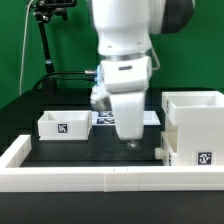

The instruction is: Assemble drawer

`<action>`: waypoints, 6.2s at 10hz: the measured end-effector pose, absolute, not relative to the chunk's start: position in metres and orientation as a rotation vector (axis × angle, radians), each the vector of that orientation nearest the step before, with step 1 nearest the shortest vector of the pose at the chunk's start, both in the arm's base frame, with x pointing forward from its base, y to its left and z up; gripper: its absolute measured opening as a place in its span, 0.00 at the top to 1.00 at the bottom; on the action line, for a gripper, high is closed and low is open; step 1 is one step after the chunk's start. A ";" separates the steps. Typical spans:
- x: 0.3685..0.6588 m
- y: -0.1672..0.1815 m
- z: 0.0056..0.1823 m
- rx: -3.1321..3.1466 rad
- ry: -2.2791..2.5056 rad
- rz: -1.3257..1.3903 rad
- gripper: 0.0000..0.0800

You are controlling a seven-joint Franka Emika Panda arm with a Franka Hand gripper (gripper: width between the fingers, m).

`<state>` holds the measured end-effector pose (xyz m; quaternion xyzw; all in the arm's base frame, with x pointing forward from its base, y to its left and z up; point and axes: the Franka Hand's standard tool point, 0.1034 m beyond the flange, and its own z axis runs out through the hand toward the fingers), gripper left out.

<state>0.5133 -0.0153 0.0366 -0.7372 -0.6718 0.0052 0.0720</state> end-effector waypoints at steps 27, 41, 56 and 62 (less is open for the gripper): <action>0.448 -0.124 0.063 -2.398 -2.027 -0.106 0.19; 0.430 -0.125 0.061 -3.097 -0.243 -0.174 0.19; 0.404 -0.089 0.029 -3.075 0.051 -0.101 0.19; 0.392 -0.073 0.014 -3.063 0.098 0.008 0.19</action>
Offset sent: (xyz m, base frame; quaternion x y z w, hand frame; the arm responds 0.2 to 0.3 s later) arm 0.0000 0.0000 0.0000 0.0000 0.0000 0.0000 1.0000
